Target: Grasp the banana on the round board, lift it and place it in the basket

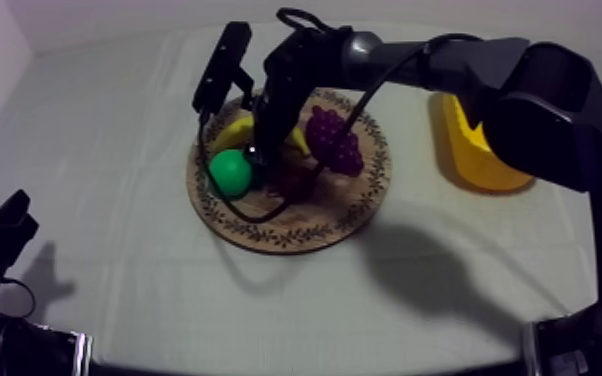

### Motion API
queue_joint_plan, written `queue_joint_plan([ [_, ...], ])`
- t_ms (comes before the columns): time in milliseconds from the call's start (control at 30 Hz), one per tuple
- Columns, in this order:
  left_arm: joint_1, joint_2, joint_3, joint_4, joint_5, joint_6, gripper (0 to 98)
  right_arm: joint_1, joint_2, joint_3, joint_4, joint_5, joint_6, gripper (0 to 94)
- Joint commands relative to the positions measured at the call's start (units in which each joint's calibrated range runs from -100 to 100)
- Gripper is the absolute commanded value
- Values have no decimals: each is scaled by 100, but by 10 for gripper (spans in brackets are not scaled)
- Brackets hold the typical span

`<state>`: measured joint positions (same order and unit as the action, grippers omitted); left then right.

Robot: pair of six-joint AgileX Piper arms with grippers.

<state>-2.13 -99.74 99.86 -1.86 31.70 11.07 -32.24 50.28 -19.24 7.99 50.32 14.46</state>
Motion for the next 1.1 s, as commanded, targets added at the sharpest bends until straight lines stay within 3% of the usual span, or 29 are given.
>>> queue_joint_plan([
  [0, 0, -1, 3, -2, -1, -1, 1, 4, 26, -7, 7, -11, -36, 712],
  [167, 0, -1, 3, -2, -1, -1, 1, -4, 63, -58, 37, -45, -92, 575],
  [600, 0, -1, 3, -2, -1, -1, 1, 0, 74, -79, -75, -70, 3, 375],
  [1067, 0, -1, 3, -2, -1, -1, 1, 44, 28, 8, 5, -157, -153, 307],
])
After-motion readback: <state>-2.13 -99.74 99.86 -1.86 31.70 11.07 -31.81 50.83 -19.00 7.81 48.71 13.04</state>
